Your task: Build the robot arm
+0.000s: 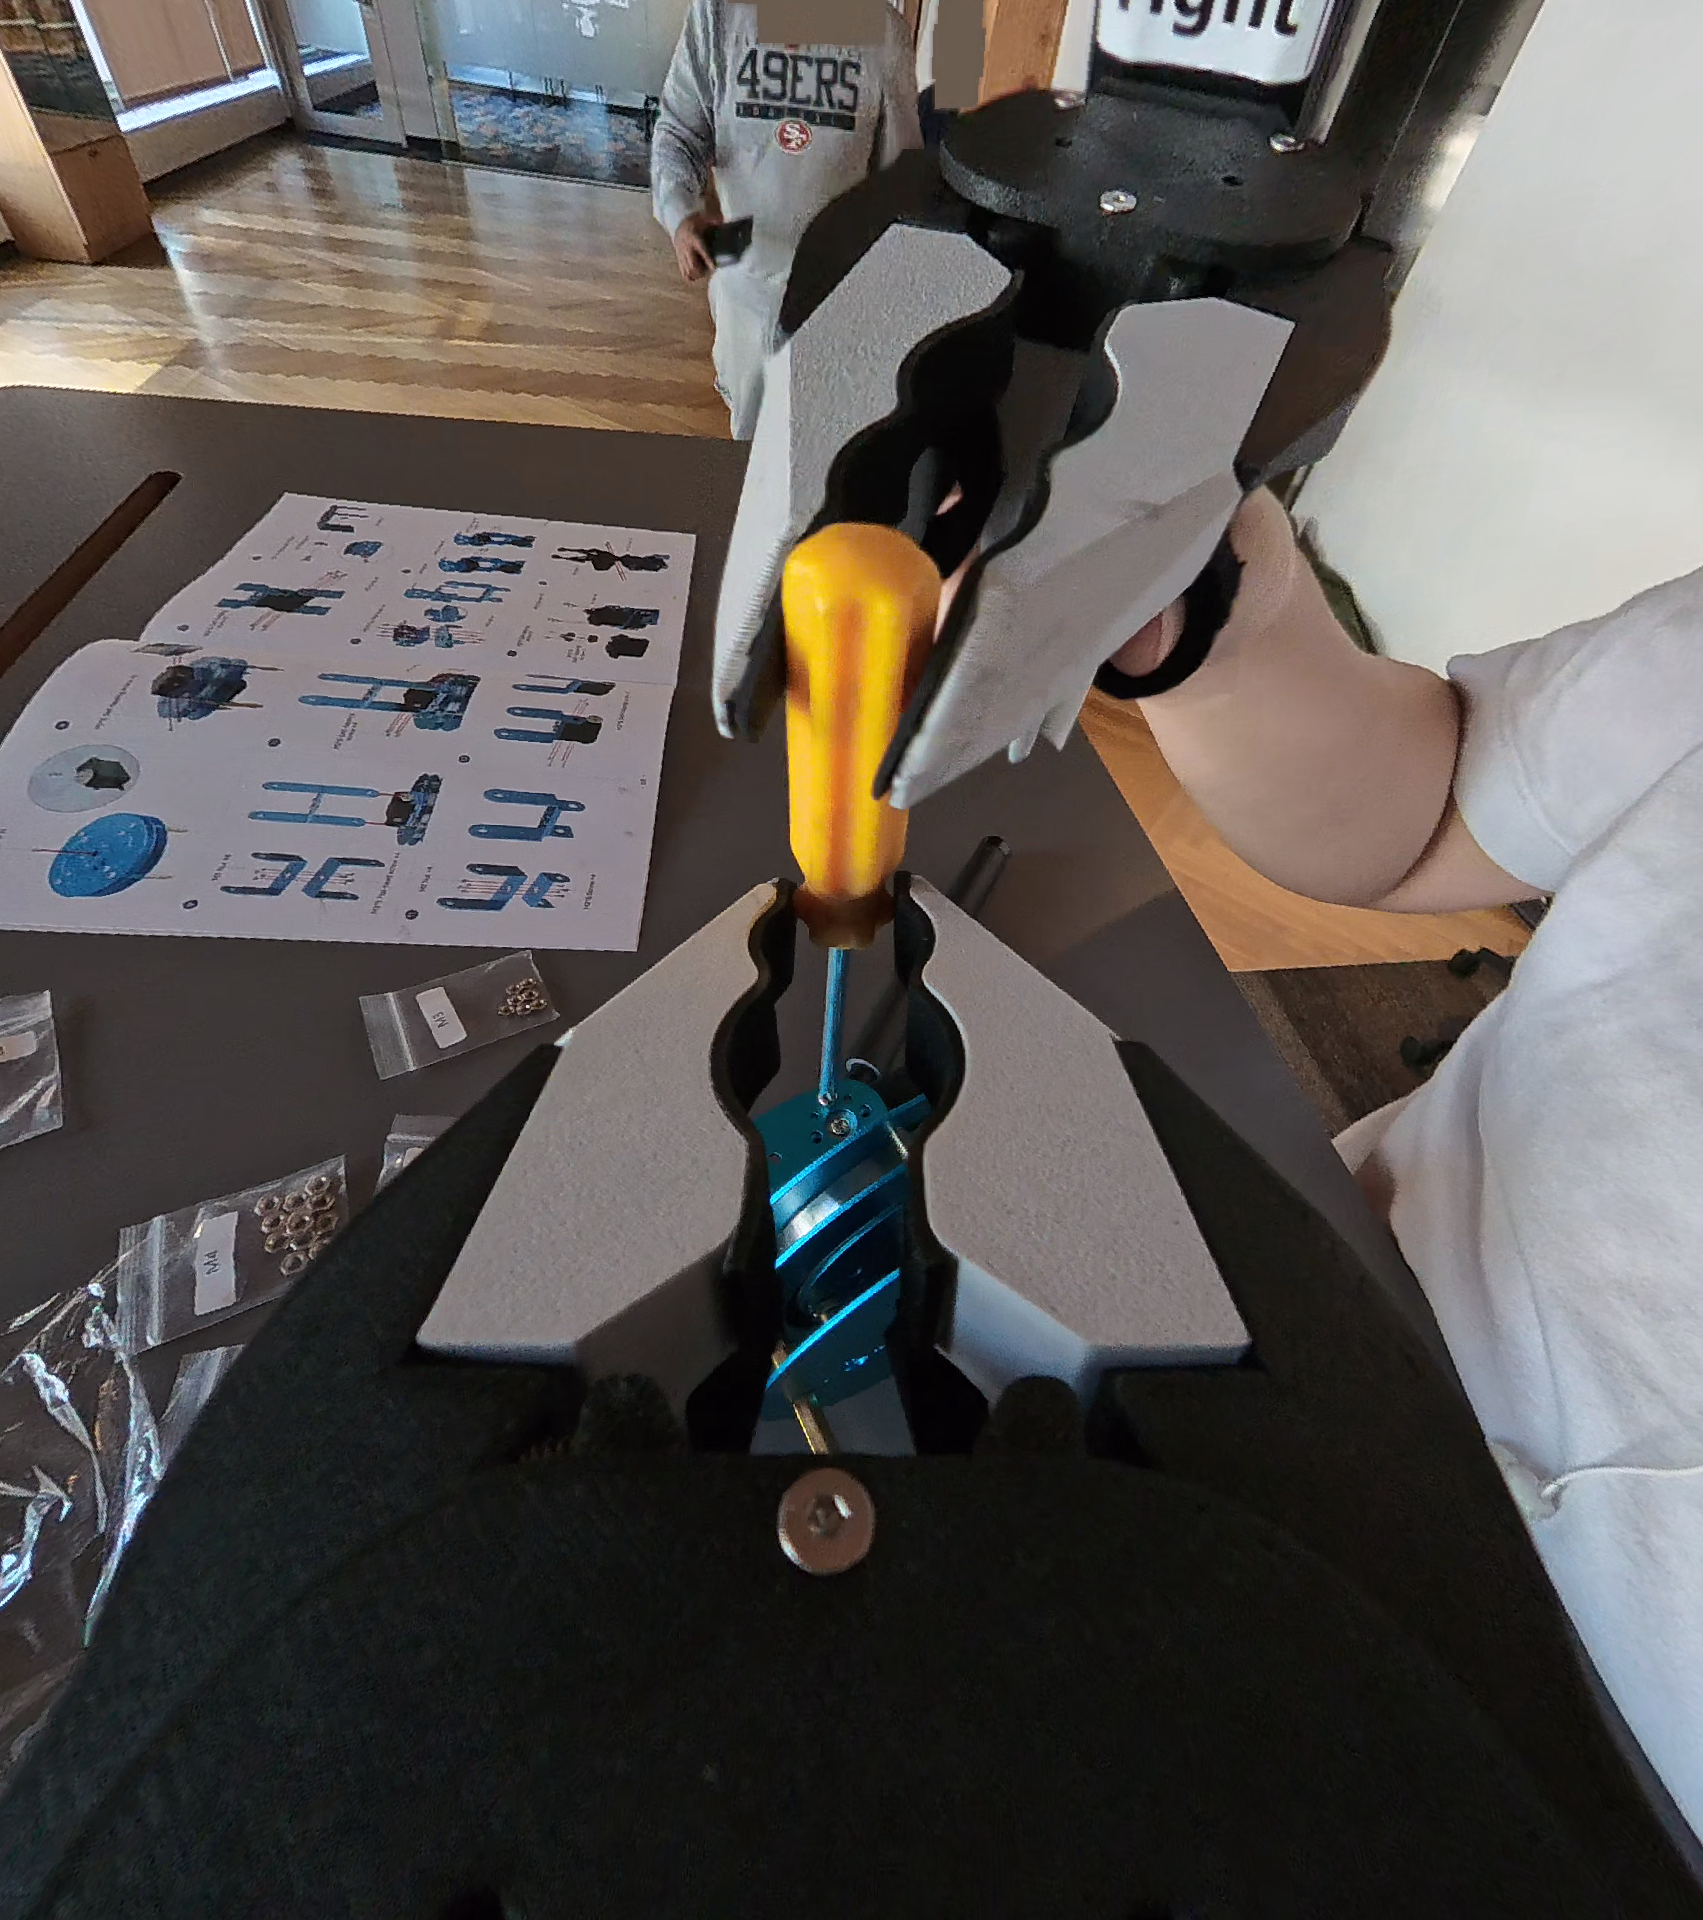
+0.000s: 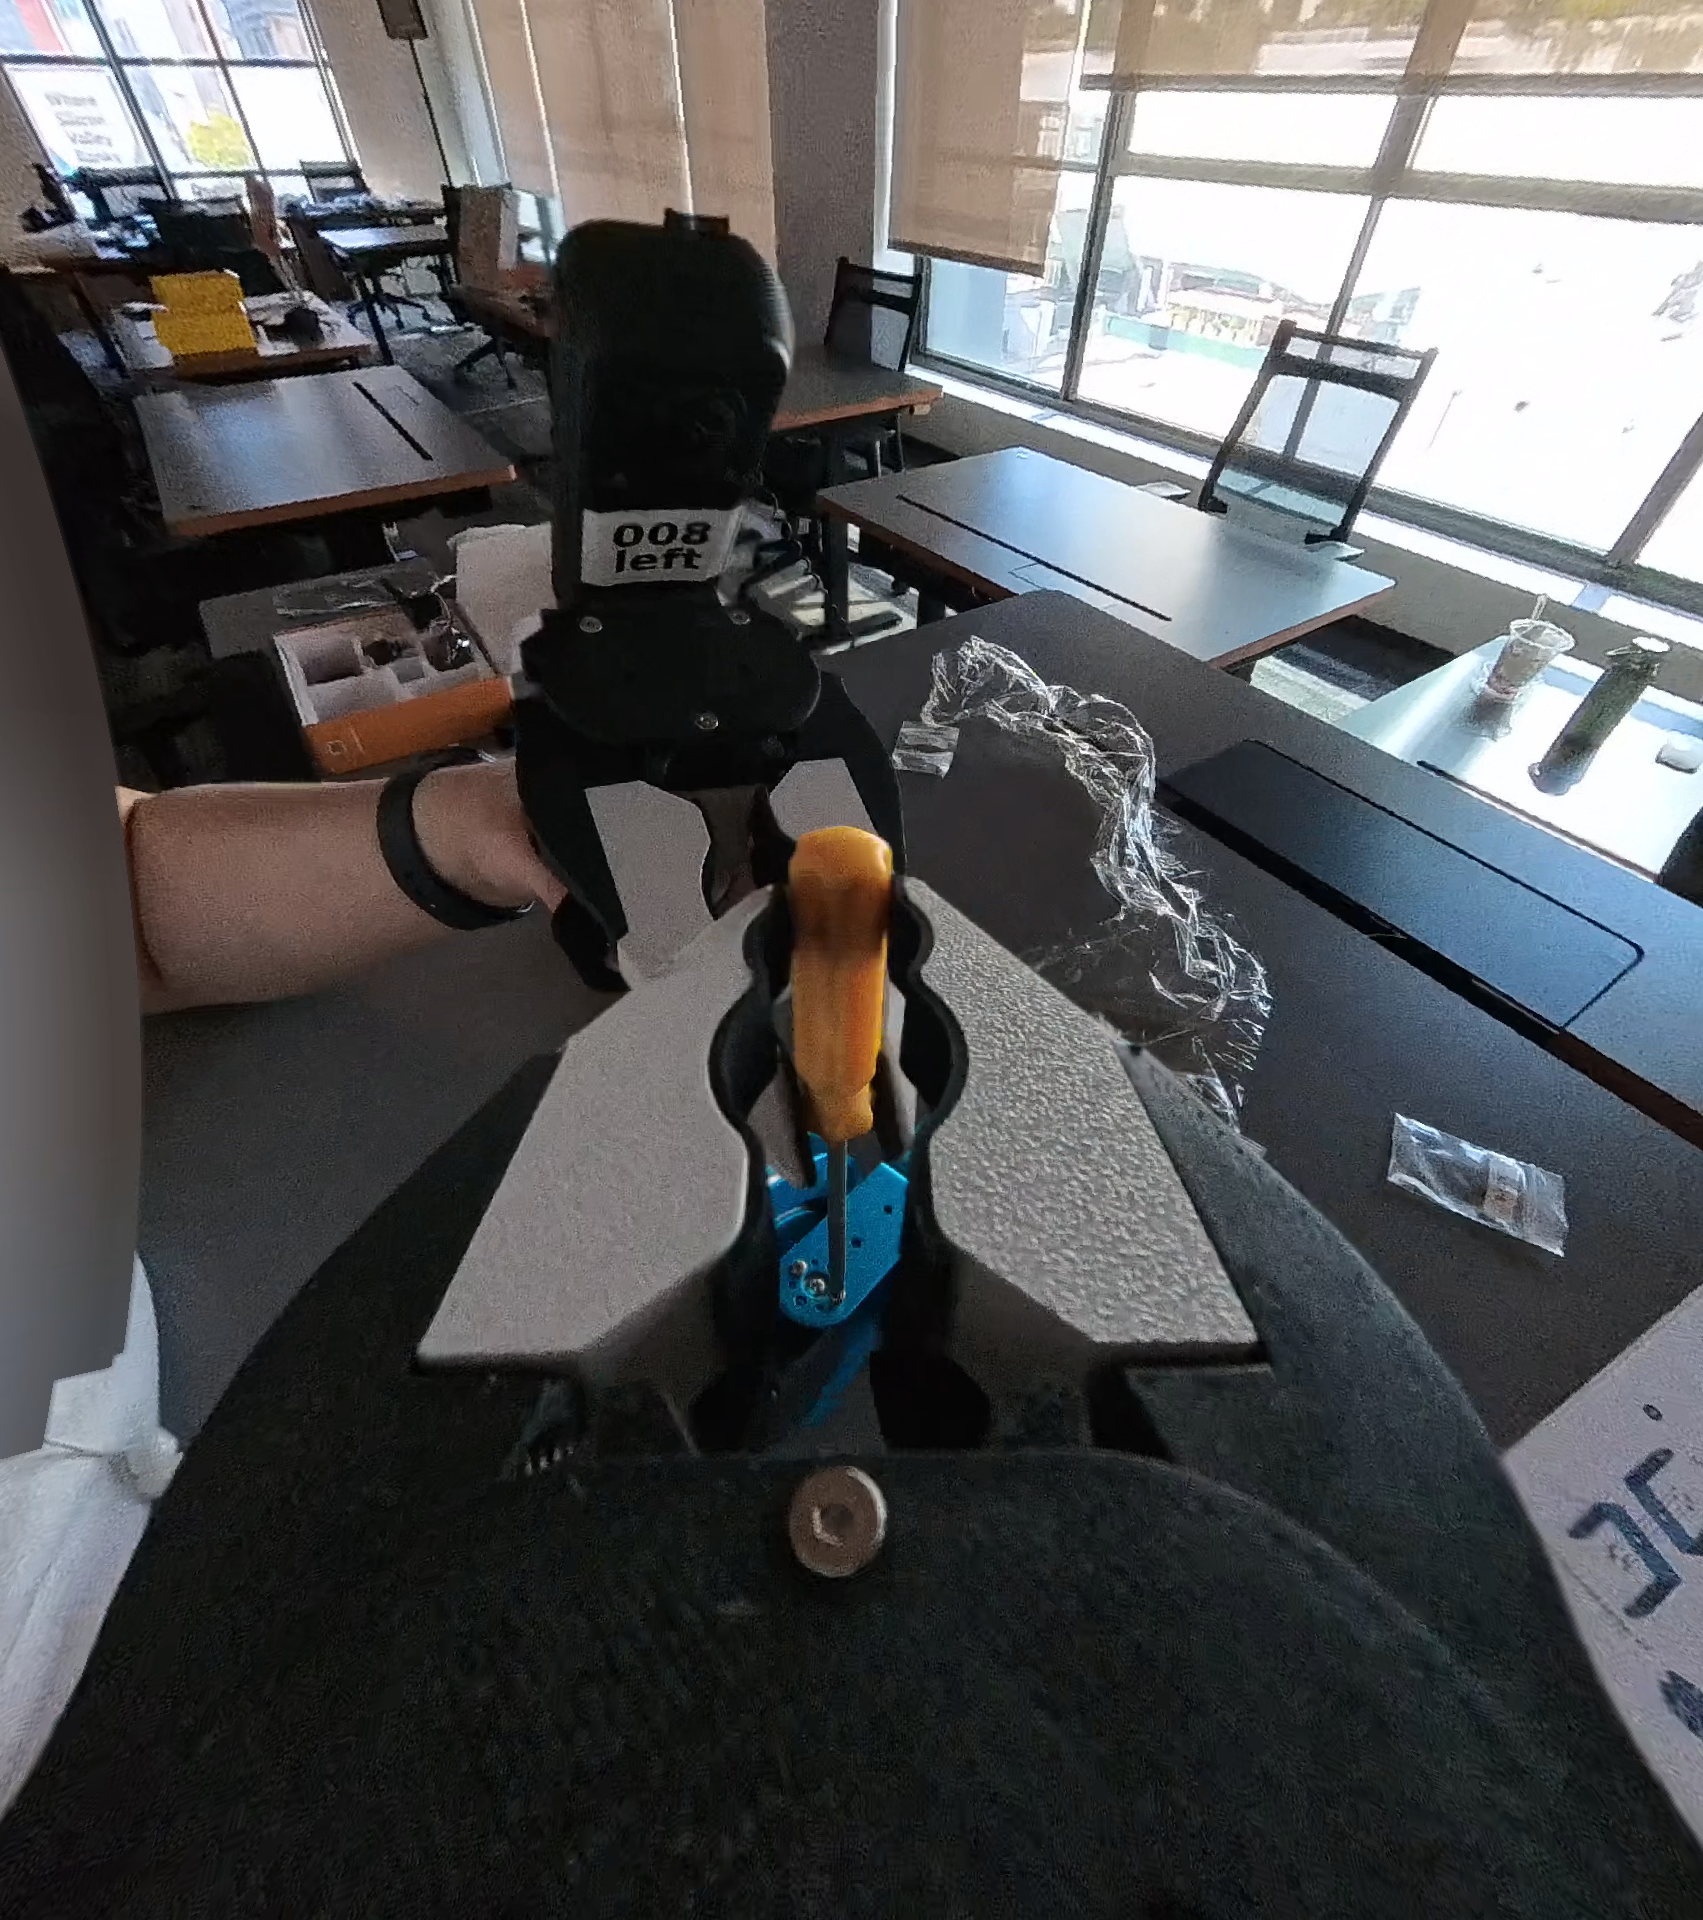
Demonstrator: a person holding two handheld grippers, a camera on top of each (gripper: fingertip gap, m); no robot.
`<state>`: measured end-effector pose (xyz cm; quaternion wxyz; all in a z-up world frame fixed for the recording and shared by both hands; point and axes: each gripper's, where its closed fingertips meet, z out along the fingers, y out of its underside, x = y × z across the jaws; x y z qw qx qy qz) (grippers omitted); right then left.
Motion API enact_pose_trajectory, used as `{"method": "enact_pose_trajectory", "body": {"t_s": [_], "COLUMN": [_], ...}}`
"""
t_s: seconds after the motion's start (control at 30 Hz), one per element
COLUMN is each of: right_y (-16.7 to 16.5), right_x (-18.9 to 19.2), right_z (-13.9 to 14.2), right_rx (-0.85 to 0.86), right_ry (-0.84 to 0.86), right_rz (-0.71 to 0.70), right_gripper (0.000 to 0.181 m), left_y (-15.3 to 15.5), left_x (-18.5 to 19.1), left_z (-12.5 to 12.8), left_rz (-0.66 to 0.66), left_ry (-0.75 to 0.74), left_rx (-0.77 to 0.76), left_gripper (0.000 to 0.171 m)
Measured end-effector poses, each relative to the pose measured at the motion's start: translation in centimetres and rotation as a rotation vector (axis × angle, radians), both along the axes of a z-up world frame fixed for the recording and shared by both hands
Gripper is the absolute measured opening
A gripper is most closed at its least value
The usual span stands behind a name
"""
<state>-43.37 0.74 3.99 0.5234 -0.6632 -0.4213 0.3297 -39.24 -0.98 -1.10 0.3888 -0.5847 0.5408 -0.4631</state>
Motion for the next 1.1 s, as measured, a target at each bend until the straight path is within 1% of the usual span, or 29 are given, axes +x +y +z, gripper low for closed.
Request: {"method": "enact_pose_trajectory", "body": {"t_s": [0.07, 0.17, 0.23, 0.27, 0.33, 0.4, 0.43, 0.47, 0.5, 0.57, 0.63, 0.7, 0.77, 0.8, 0.83, 0.87, 0.9, 0.97, 1.0, 1.03, 1.1], "right_y": [0.3, 0.6, 0.3, 0.2, 0.1, 0.0, 0.2, 0.3, 0.1, 0.4, 0.6, 0.6, 0.5, 0.5, 0.5, 0.3, 0.1, 0.2, 0.1, 0.2, 0.5], "right_x": [0.1, 0.3, 0.3, 0.3, 0.1, -0.2, -0.1, -0.1, -0.2, 0.0, 0.0, 0.2, 0.2, 0.2, 0.2, 0.0, -0.2, -0.1, -0.1, 0.0, -0.1], "right_z": [0.0, 0.0, 0.2, 0.3, 0.8, 0.6, 0.2, -0.3, -0.5, -0.3, -0.2, -0.2, -0.1, -0.1, 0.0, 0.2, 0.5, 0.3, -0.1, -0.3, -0.3], "right_rx": [-0.02, 0.032, 0.065, 0.074, 0.072, 0.042, 0.016, 0.006, 0.0, 0.017, 0.028, 0.068, 0.127, 0.146, 0.151, 0.141, 0.121, 0.079, 0.059, 0.047, 0.028], "right_ry": [0.042, 0.086, 0.083, 0.073, 0.081, 0.058, 0.032, 0.008, 0.002, 0.021, 0.064, 0.106, 0.102, 0.089, 0.077, 0.082, 0.094, 0.088, 0.066, 0.062, 0.105], "right_rz": [-0.062, -0.231, -0.265, -0.247, -0.161, -0.049, -0.032, -0.014, 0.006, -0.053, -0.157, -0.284, -0.342, -0.337, -0.304, -0.251, -0.185, -0.091, -0.051, -0.04, -0.087], "right_gripper": [0.016, 0.016, 0.015, 0.017, 0.029, 0.028, 0.027, 0.018, 0.018, 0.017, 0.017, 0.017, 0.017, 0.017, 0.02, 0.027, 0.029, 0.028, 0.019, 0.018, 0.018], "left_y": [0.2, 0.1, 0.0, 0.0, 0.0, 0.0, 0.1, 0.1, 0.1, 0.2, 0.2, 0.1, 0.0, 0.0, 0.1, 0.1, 0.1, 0.1, 0.1, 0.2, 0.3], "left_x": [0.0, -0.1, -0.1, -0.1, -0.1, -0.1, -0.1, -0.1, -0.1, -0.1, -0.2, -0.1, -0.1, -0.2, -0.2, -0.2, -0.3, -0.2, -0.1, -0.1, -0.2], "left_z": [0.0, 0.0, 0.0, 0.0, 0.0, 0.0, -0.1, -0.1, -0.1, 0.0, -0.1, -0.2, -0.2, -0.1, 0.0, 0.0, -0.1, -0.1, -0.1, -0.1, -0.2], "left_rz": [0.011, 0.0, -0.007, -0.004, -0.006, -0.004, -0.001, 0.004, 0.002, 0.011, 0.009, 0.001, -0.004, -0.003, -0.001, -0.002, -0.002, -0.001, -0.003, 0.006, 0.013], "left_ry": [0.002, 0.003, 0.005, 0.004, 0.001, 0.002, 0.004, 0.005, 0.008, 0.009, 0.013, 0.019, 0.02, 0.018, 0.014, 0.014, 0.017, 0.013, 0.012, 0.014, 0.018], "left_rx": [0.003, -0.002, 0.002, 0.005, -0.001, -0.002, 0.0, 0.002, 0.002, 0.006, 0.011, 0.014, 0.018, 0.018, 0.015, 0.01, 0.009, 0.008, 0.006, 0.009, 0.015], "left_gripper": [0.017, 0.017, 0.017, 0.017, 0.017, 0.017, 0.017, 0.017, 0.017, 0.016, 0.016, 0.015, 0.016, 0.015, 0.015, 0.015, 0.015, 0.015, 0.015, 0.015, 0.015]}}
